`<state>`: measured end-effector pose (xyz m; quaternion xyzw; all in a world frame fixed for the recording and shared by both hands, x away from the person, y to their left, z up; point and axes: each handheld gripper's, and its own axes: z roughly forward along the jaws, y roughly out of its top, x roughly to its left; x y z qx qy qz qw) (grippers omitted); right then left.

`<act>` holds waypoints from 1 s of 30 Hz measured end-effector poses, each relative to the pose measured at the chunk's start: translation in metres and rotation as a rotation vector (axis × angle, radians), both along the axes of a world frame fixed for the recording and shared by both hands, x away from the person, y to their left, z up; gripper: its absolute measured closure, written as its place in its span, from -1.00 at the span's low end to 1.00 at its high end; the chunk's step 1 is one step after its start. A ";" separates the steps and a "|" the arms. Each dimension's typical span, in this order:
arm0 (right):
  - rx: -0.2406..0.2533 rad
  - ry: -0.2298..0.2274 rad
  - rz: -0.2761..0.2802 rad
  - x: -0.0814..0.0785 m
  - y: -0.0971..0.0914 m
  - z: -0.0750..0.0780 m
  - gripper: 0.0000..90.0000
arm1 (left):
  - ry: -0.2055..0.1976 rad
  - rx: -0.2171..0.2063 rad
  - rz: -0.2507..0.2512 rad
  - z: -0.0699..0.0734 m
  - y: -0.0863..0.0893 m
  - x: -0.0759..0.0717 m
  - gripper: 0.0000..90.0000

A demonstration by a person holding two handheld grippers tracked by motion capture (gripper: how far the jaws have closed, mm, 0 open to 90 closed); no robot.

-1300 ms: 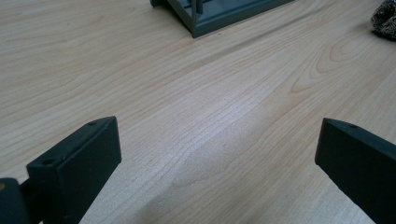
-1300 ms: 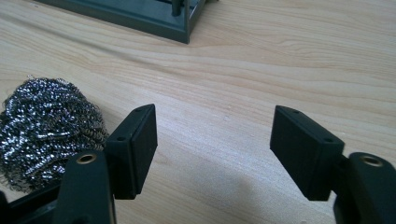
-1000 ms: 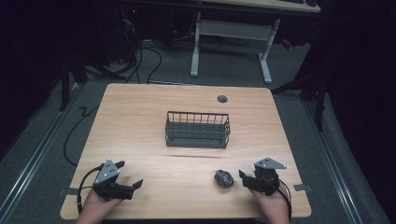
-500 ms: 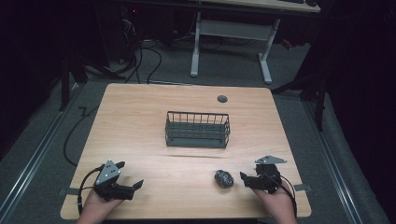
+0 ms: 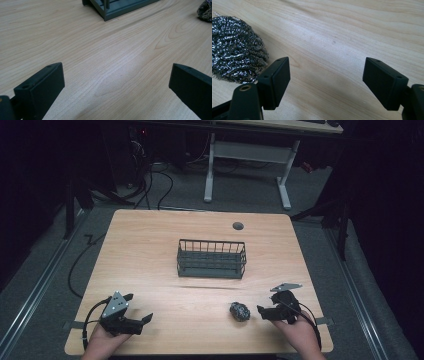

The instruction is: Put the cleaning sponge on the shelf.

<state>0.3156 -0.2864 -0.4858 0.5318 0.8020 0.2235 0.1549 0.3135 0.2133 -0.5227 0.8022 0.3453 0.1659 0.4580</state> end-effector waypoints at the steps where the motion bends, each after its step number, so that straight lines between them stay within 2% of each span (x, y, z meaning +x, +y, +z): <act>1: -0.002 0.013 0.002 0.001 0.001 0.000 -0.51 | 0.001 -0.001 -0.002 0.000 0.000 0.000 -0.98; 3: -0.013 0.020 0.011 0.002 0.001 0.001 -0.51 | 0.000 0.001 -0.005 0.000 0.000 0.000 -0.98; 4: -0.022 0.047 0.015 0.003 0.002 0.002 -0.51 | 0.000 0.003 -0.009 0.000 -0.001 0.000 -0.98; 7: -0.034 0.067 0.023 0.004 0.003 0.003 -0.51 | -0.002 0.002 -0.011 0.000 -0.001 0.000 -0.98; 8: -0.036 0.096 0.026 0.006 0.004 0.004 -0.51 | -0.002 0.004 -0.012 0.000 -0.001 0.000 -0.98; 10: -0.038 0.103 0.030 0.006 0.004 0.004 -0.51 | -0.001 0.004 -0.013 0.000 -0.001 0.000 -0.98; 11: -0.058 0.127 0.045 0.008 0.005 0.006 -0.51 | -0.001 0.004 -0.013 0.000 -0.001 0.000 -0.98; 13: -0.064 0.135 0.048 0.008 0.006 0.006 -0.51 | -0.002 0.003 -0.014 0.001 -0.001 0.000 -0.98; 14: -0.073 0.158 0.054 0.010 0.006 0.007 -0.51 | -0.001 0.002 -0.014 0.001 -0.001 0.000 -0.98; 19: -0.094 0.191 0.071 0.012 0.007 0.009 -0.50 | -0.003 0.002 -0.016 0.001 -0.001 0.000 -0.98; 20: -0.109 0.213 0.079 0.013 0.008 0.010 -0.50 | -0.003 0.002 -0.017 0.001 -0.001 0.000 -0.98; 27: -0.141 0.273 0.110 0.016 0.014 0.012 -0.50 | -0.002 0.003 -0.017 0.001 0.000 0.001 -0.98; 28: -0.143 0.295 0.125 0.016 0.017 0.013 -0.50 | -0.003 0.004 -0.018 0.002 0.000 0.001 -0.98; 30: -0.146 0.297 0.128 0.016 0.019 0.013 -0.50 | -0.004 0.005 -0.018 0.002 0.000 0.001 -0.98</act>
